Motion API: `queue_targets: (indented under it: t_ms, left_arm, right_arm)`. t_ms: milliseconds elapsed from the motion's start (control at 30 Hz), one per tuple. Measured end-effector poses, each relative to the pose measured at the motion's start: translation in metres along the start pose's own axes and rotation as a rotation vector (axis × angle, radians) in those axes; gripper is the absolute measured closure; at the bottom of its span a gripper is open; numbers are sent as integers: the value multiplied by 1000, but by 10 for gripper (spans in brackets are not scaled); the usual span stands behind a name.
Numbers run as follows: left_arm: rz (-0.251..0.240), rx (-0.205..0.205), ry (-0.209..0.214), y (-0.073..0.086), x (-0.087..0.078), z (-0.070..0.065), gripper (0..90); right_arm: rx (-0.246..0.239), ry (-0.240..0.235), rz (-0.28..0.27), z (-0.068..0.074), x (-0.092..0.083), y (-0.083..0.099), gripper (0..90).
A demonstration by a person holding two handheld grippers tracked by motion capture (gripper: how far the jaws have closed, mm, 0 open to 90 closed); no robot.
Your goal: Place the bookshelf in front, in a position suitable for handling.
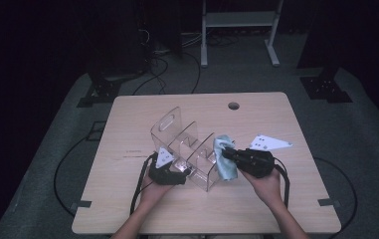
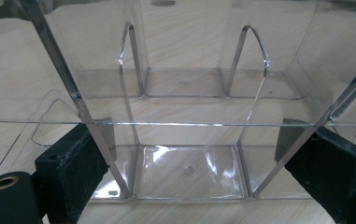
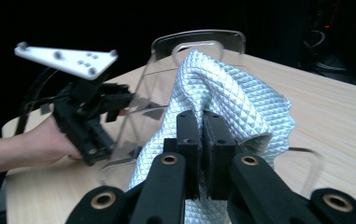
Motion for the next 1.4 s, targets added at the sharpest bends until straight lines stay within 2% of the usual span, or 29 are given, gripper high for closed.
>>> queue_targets:
  t_ms: [100, 133, 200, 267, 300, 333, 400, 500, 733, 767, 867, 967, 1267, 1400]
  left_arm:
    - [-2, 0, 2, 0, 0, -1, 81]
    - [-1, -3, 3, 0, 0, -2, 81]
    - [-1, -4, 3, 0, 0, -2, 81]
    - [1, -2, 3, 0, 0, -2, 81]
    - [-2, -5, 4, 0, 0, -2, 81]
    - [1, 4, 5, 0, 0, -2, 81]
    - [-4, 3, 8, 0, 0, -2, 80]
    - [-8, 4, 19, 0, 0, -4, 64]
    - [-16, 48, 42, -2, 0, -13, 46]
    - [-18, 55, 45, -2, 0, -14, 49]
    - [-22, 70, 58, -3, 0, -18, 51]
    - [-23, 68, 57, -3, 0, -20, 51]
    - [-31, 57, 62, -4, -1, -18, 69]
    - [-38, 57, 67, -4, -1, -18, 73]
  right_arm:
    - [11, -11, -5, 1, 0, 0, 862]
    - [8, -35, -7, 9, 0, -1, 862]
    - [13, -51, -8, 13, 0, -1, 862]
    - [11, -88, -11, 22, 2, -2, 862]
    - [3, -103, -7, 28, 2, -2, 862]
    - [-28, -114, 4, 37, 4, -3, 862]
    - [-40, -108, 7, 38, 4, -3, 862]
    - [-41, -94, 9, 34, 4, -2, 862]
    - [-47, -19, 14, 18, 0, 1, 862]
    - [-44, 6, 12, 11, -2, 2, 862]
    - [-32, 23, 6, 4, -5, 3, 862]
    - [-20, 26, -2, 0, -7, 4, 862]
    - [-27, 10, 8, 9, -8, 6, 862]
    - [-34, 8, 8, 8, -9, 6, 862]
Point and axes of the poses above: each handheld gripper's, and its own axes: x roughly forward along the jaws, y roughly out of its underside, z roughly to its left, the point moved 6 cm from there along x, roughly forward along the jaws, and after that the axes turned 6 degrees about -x, right-handed, at the moved point
